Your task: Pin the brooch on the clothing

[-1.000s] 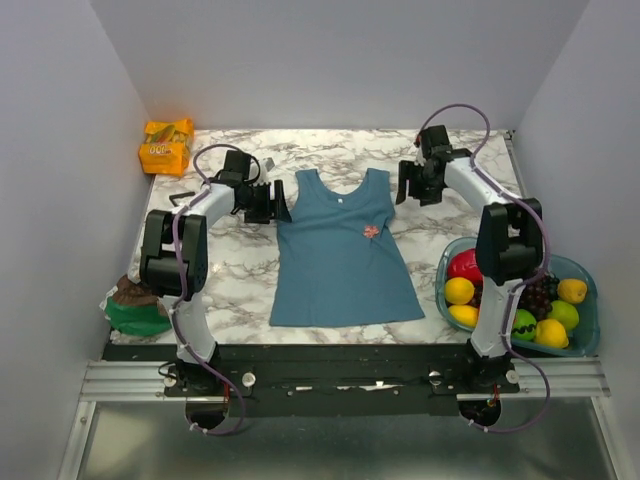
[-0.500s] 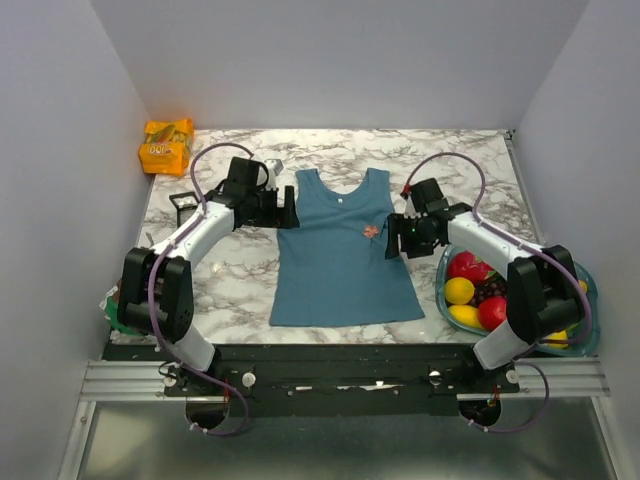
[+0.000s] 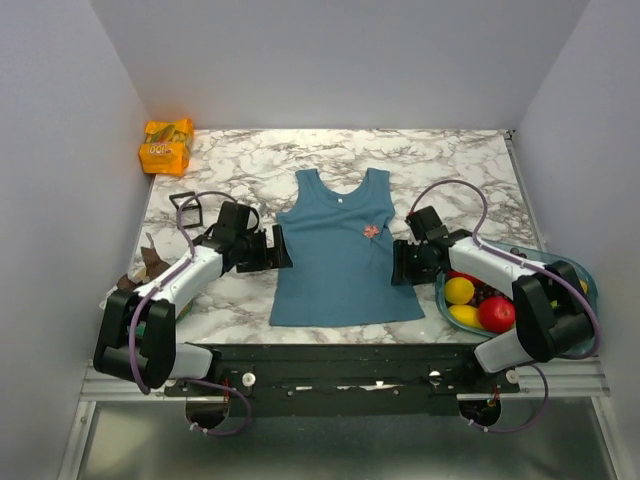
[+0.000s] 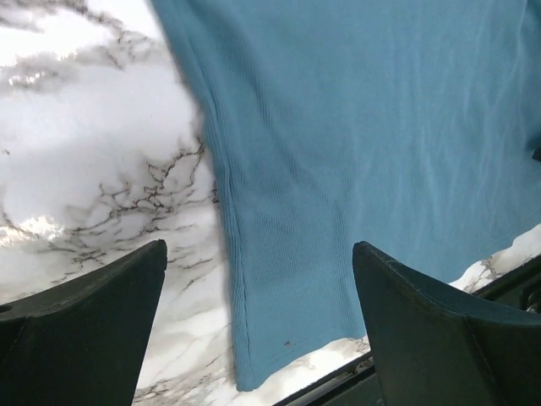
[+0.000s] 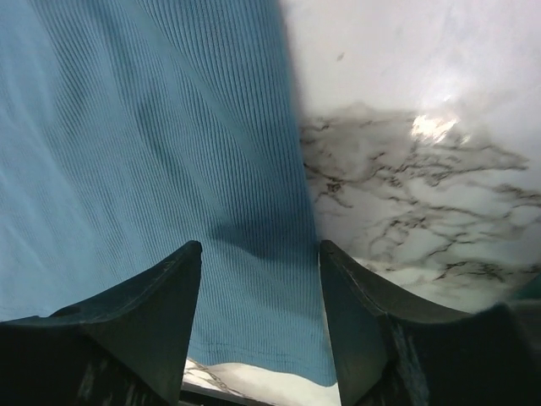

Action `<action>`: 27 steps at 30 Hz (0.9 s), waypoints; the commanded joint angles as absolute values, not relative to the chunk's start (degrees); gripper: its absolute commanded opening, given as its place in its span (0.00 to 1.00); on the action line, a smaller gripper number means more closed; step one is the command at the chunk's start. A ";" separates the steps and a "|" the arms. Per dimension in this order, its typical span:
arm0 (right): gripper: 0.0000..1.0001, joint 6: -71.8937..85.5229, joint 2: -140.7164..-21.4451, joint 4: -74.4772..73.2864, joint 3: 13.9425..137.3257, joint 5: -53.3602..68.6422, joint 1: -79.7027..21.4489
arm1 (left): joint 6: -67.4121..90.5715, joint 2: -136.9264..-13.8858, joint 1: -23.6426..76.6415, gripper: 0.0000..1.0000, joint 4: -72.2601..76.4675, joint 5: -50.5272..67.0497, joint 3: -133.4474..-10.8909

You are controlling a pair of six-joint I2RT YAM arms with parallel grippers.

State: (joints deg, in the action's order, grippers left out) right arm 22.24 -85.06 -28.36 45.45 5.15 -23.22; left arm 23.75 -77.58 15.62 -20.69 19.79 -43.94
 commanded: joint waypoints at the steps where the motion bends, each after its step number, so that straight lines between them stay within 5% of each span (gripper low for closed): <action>1: 0.63 24.87 -83.76 -26.02 42.19 2.99 -24.70 | 30.14 -73.31 15.56 0.98 -17.23 16.53 -38.24; 4: 0.59 25.66 -83.67 -25.93 40.70 2.81 -25.57 | 33.12 -71.28 15.82 0.97 -13.72 16.96 -33.58; 14: 0.20 30.49 -78.93 -26.45 35.08 3.34 -30.14 | 34.72 -71.72 17.05 0.70 -9.76 13.36 -27.25; 19: 0.18 32.25 -75.24 -27.77 32.79 3.08 -32.25 | 35.59 -71.54 17.93 0.57 -8.35 12.39 -25.14; 23: 0.18 33.48 -73.74 -28.04 31.73 3.25 -33.13 | 36.30 -69.97 18.54 0.36 -7.65 11.69 -21.90; 27: 0.18 34.45 -72.78 -28.65 31.03 3.25 -34.27 | 37.61 -66.54 18.81 0.32 -8.52 10.73 -19.25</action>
State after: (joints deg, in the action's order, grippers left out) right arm 32.67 -73.47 -24.21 33.15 3.88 -32.97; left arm 36.51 -68.84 18.17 -4.16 14.13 -23.55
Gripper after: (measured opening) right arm 0.181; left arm 0.336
